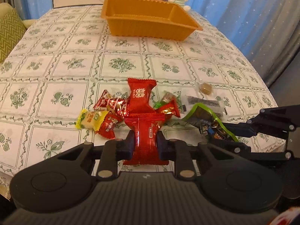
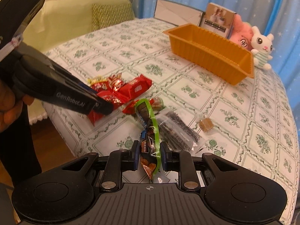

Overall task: Organize snacks
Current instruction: 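Grasp the large red candy packet with the left gripper while the right gripper lifts the green bag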

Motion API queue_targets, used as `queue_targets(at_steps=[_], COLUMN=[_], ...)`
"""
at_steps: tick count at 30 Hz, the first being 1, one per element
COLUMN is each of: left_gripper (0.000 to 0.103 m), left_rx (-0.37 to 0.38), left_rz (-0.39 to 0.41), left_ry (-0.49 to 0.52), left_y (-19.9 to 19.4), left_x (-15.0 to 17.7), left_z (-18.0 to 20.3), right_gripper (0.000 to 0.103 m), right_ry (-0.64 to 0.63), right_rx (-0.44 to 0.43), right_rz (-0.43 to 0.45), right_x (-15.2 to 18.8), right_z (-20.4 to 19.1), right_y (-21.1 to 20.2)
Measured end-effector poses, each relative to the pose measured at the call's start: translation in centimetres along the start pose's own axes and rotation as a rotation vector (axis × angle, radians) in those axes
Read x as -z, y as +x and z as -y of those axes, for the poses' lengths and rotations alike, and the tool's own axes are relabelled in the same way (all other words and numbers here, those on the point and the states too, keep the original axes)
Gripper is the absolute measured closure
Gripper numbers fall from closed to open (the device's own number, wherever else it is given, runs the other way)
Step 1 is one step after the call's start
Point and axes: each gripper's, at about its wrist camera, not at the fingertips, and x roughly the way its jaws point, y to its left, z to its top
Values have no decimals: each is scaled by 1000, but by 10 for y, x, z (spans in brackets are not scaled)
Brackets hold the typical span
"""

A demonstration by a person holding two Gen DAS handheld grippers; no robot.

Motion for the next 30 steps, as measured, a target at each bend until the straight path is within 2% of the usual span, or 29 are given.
queue_targets(at_steps=[11,16,21,24,30], left_gripper=[82,82,82,82,82], left_rx=[15,20,23,20,17], left_rz=[59,73,70,68,74], left_ry=[5,10,9,4,-12], left_y=[-19,-23,-21,-21,-22], left_x=[-10,-12,-8,-6,-7], left_z=[2,1,0,-1,-5], right_gripper=[80,81,81,81,80], right_ry=[93,96,-18,-42,45], right_rx=[17,32,65,62,26], right_rz=[77,99,72,22,-29], right_x=[-12,-18,-15,-11,-6], right_z=[6,5,-11,-15,-6], right_y=[-17,-21,-11,5,21])
